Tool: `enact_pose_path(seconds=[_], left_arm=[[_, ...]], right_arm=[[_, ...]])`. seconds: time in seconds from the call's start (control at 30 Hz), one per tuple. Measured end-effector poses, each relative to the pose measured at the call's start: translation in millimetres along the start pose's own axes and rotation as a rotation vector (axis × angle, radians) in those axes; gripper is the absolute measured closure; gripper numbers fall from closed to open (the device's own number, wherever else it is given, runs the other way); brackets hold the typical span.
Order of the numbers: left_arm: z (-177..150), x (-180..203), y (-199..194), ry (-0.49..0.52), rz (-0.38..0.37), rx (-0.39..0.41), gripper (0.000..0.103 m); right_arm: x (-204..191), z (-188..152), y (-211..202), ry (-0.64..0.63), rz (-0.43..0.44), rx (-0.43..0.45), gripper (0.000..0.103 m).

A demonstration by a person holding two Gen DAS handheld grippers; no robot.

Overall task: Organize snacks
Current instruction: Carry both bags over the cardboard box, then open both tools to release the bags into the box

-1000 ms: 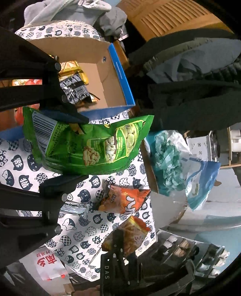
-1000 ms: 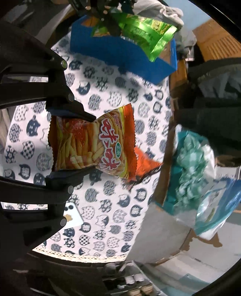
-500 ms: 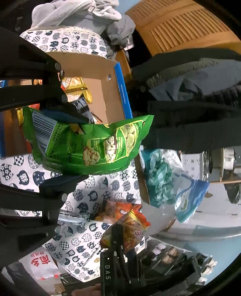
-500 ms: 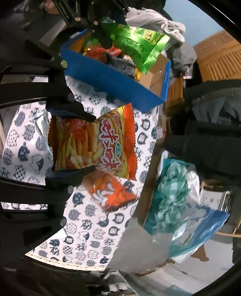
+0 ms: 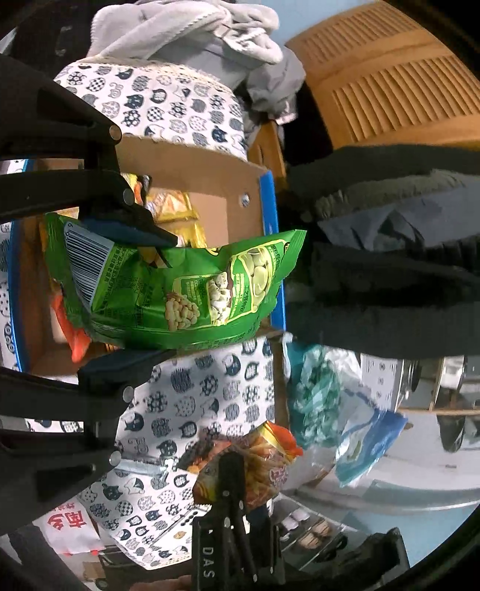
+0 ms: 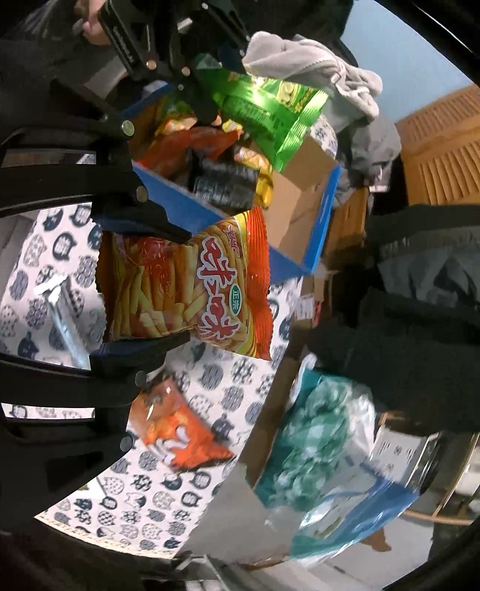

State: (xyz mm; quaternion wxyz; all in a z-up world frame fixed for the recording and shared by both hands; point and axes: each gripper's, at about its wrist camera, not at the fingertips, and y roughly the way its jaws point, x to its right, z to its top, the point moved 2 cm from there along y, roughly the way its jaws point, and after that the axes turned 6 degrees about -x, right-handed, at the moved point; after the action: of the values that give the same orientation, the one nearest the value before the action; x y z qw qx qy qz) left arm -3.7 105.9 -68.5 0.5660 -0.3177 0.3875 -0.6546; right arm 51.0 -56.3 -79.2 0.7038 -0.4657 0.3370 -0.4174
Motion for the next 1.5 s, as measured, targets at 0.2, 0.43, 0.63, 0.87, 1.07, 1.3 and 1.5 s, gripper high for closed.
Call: enact_pose_path(seconds=[0.2,0.43,0.63,0.87,1.07,1.3,1.5], left_arm=[[-7,-33,6,-0.066,0.01,-0.017,0.051],[-19,-62,25,-0.125,0.033,-0.068,0.051],[-30,-78,44,-0.162,0.052,-0.119,0.051],[-40,-92,62,-0.211,0.049,-0.181,0.051],[-44,-95,70,-0.213,0.058,-0.206,0.05],[-40,-93,66,-0.214,0.065,-0.204,0.043],[-35,-91,56,-0.208,0.066,-0.167,0.033]], right_arm=[[-28,14,12,-0.03,0.026,-0.015,0.058],[-59,25,32,-0.071,0.044,-0.048,0.058],[-82,35,53,-0.1,0.06,-0.079,0.058],[-103,42,83,-0.124,0.069,-0.129,0.058],[-111,44,101,-0.142,0.061,-0.167,0.057],[-117,46,105,-0.156,0.091,-0.174,0.057],[-112,51,90,-0.143,0.109,-0.124,0.036]])
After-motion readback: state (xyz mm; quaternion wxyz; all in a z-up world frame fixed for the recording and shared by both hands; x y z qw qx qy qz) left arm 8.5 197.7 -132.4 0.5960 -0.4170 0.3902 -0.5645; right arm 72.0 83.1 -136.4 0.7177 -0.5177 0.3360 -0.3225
